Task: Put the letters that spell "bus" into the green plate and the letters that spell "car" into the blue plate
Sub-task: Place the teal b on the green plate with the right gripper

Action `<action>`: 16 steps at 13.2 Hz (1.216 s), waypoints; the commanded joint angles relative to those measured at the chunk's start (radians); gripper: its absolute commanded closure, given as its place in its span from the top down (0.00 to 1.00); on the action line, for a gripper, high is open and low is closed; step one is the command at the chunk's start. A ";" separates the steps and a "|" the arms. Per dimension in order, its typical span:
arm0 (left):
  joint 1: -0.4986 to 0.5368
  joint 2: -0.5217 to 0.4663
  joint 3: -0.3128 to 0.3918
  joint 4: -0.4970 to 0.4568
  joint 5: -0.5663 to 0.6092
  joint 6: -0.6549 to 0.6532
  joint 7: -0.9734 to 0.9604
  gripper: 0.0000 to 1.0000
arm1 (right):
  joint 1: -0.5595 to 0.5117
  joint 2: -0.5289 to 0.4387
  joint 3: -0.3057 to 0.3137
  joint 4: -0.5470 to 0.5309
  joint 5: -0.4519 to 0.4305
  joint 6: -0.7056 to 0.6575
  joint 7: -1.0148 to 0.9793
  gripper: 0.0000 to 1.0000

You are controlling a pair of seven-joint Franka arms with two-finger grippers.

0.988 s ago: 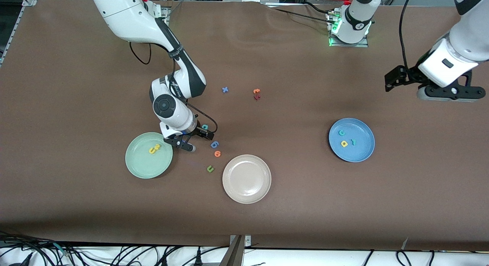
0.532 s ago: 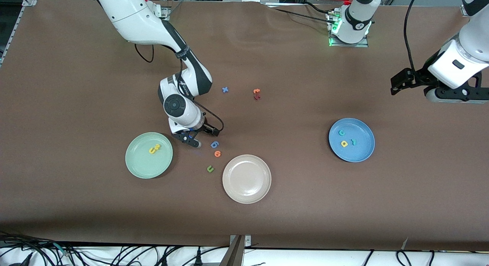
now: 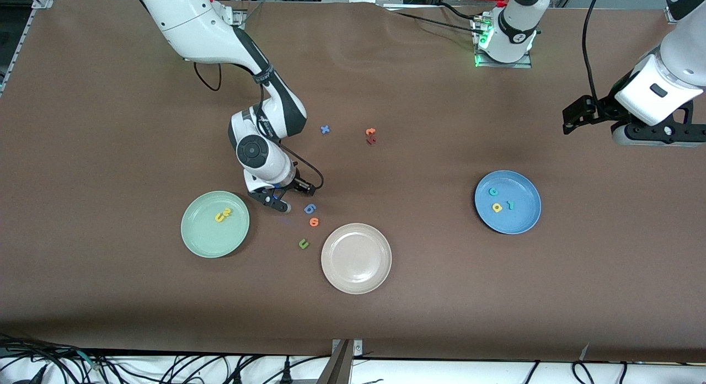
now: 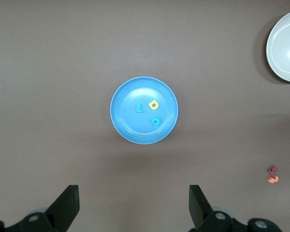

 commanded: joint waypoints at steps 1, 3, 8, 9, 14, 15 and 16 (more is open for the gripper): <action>0.010 -0.004 -0.012 0.016 0.017 -0.021 0.014 1.00 | 0.000 0.000 0.004 -0.022 0.013 0.013 -0.008 0.07; 0.011 -0.003 -0.012 0.021 0.017 -0.021 0.016 1.00 | -0.002 -0.002 0.004 -0.018 0.013 0.013 -0.013 0.00; 0.013 -0.001 -0.010 0.023 0.016 -0.030 0.019 1.00 | -0.015 -0.032 -0.031 0.053 0.014 -0.102 -0.090 0.00; 0.011 -0.001 -0.010 0.024 0.016 -0.030 0.019 1.00 | -0.017 -0.046 -0.057 0.067 0.014 -0.151 -0.142 0.00; 0.013 -0.003 -0.010 0.024 0.007 -0.059 0.019 1.00 | -0.097 -0.097 -0.185 0.100 0.016 -0.312 -0.513 0.00; 0.013 -0.003 -0.010 0.026 0.007 -0.061 0.019 1.00 | -0.106 -0.095 -0.223 0.100 0.017 -0.328 -0.610 0.00; 0.013 -0.003 -0.010 0.026 0.007 -0.061 0.020 1.00 | -0.115 -0.094 -0.249 0.100 0.017 -0.331 -0.676 0.00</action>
